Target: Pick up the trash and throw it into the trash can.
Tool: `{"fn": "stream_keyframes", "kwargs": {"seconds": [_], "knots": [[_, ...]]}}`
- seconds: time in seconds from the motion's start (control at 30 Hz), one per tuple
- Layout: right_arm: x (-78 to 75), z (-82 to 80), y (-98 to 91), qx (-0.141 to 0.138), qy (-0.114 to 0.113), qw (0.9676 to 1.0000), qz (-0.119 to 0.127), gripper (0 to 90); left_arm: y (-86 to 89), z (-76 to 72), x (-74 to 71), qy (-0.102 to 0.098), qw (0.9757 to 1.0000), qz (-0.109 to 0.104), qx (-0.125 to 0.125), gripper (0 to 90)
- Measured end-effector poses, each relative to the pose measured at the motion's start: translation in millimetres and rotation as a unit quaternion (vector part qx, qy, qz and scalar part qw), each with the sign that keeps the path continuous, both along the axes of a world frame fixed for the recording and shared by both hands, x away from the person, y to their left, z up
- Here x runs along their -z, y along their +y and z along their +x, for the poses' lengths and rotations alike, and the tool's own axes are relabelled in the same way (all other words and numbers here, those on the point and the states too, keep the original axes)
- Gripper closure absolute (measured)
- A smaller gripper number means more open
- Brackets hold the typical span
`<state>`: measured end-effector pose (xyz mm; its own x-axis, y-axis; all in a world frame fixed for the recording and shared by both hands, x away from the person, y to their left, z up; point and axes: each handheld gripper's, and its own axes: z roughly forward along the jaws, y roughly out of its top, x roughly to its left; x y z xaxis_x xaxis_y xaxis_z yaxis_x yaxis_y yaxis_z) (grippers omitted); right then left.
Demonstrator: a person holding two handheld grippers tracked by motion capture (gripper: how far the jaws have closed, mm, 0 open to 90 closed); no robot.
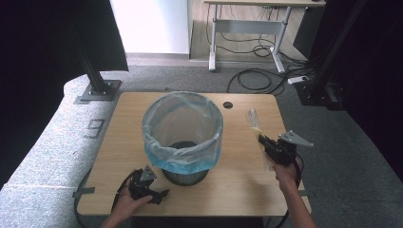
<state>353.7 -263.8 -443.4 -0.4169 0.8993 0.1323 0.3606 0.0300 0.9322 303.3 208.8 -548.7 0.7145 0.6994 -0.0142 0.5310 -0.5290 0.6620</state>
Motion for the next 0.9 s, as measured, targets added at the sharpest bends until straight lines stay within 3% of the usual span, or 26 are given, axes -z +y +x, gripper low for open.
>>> {"fn": "stream_keyframes", "kwargs": {"seconds": [0.9], "knots": [[-33.9,-13.2,6.1,-0.024,-0.043,0.9985,0.025,86.9,0.0,0.0,0.0,0.0,1.0,0.0,0.0,0.1]]}}
